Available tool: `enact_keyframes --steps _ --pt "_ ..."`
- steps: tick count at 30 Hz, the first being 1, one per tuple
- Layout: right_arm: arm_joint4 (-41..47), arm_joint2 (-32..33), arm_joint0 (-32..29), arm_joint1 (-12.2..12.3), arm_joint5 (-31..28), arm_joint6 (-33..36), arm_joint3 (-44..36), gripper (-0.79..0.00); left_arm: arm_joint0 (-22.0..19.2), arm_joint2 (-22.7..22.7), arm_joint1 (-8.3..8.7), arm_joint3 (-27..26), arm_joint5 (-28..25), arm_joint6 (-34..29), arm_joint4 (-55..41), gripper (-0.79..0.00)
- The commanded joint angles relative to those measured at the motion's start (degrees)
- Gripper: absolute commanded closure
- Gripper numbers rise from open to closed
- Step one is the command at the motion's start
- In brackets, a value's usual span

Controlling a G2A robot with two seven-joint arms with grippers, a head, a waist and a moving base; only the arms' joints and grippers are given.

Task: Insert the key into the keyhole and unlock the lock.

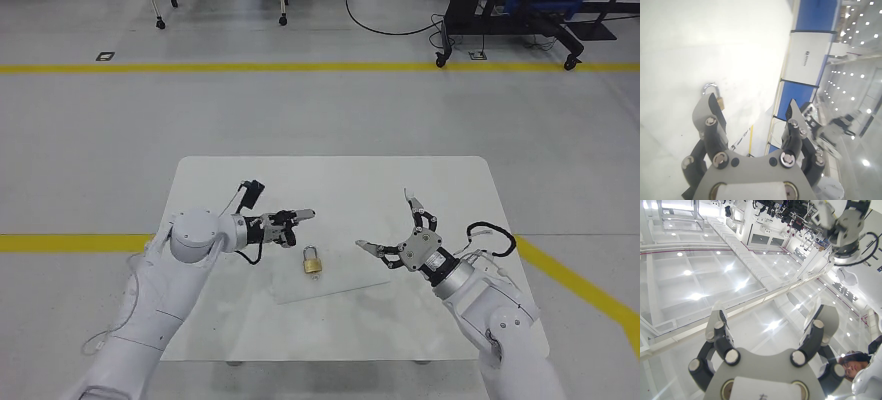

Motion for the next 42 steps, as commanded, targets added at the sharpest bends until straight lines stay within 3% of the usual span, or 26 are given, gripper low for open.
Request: enact_keyframes --steps 1,4,6,7,8,13,17,23,27,35,37,42 --pt "0.0 0.0 0.0 0.0 0.0 0.0 0.0 -0.785 4.3 -4.0 1.06 -9.0 -0.6 0.8 0.3 -0.785" --pt "0.0 0.0 0.0 0.0 0.0 0.0 0.0 -0.785 9.5 -7.4 2.11 -18.5 0.6 2.5 2.5 -0.785" --pt "0.0 0.0 0.0 0.0 0.0 0.0 0.0 -0.366 12.2 -9.3 2.68 -22.4 2.1 3.3 4.1 -0.785" --pt "-1.3 0.1 0.2 0.0 -0.8 0.4 -0.4 -0.428 13.4 -10.1 2.92 -23.7 3.0 3.5 4.7 -0.785" --pt "-5.0 0.3 0.4 0.1 -2.5 1.5 -0.9 -0.779 14.4 -11.0 3.14 -24.6 3.7 3.8 5.2 -0.785" --pt "-27.0 1.3 1.3 0.7 -15.4 13.7 1.2 -0.785 18.9 -14.9 4.22 -26.2 5.7 4.5 7.7 -0.785" --pt "-50.6 3.4 0.1 1.6 -30.6 20.5 3.5 -0.785 19.4 -15.5 4.37 -26.3 6.1 4.6 8.2 -0.785" --pt "-88.1 3.9 -1.5 2.2 -46.2 12.6 6.0 -0.785 19.4 -15.5 4.37 -26.3 6.1 4.6 8.2 -0.785" --pt "-102.9 4.5 -1.7 2.3 -47.3 7.2 8.5 -0.785 19.4 -15.5 4.37 -26.3 6.1 4.6 8.2 -0.785" --pt "-120.7 8.0 -0.6 3.0 -45.9 4.7 14.0 -0.785 19.4 -15.5 4.37 -26.3 6.1 4.6 8.2 -0.785" --pt "-125.4 9.0 0.0 3.2 -44.8 3.7 15.8 -0.785 20.2 -15.0 4.75 -26.5 7.1 7.3 14.8 -0.785" --pt "-122.5 9.8 0.8 3.0 -42.7 2.7 17.4 -0.785 23.9 -16.9 5.48 -31.8 6.4 14.0 23.1 -0.785"
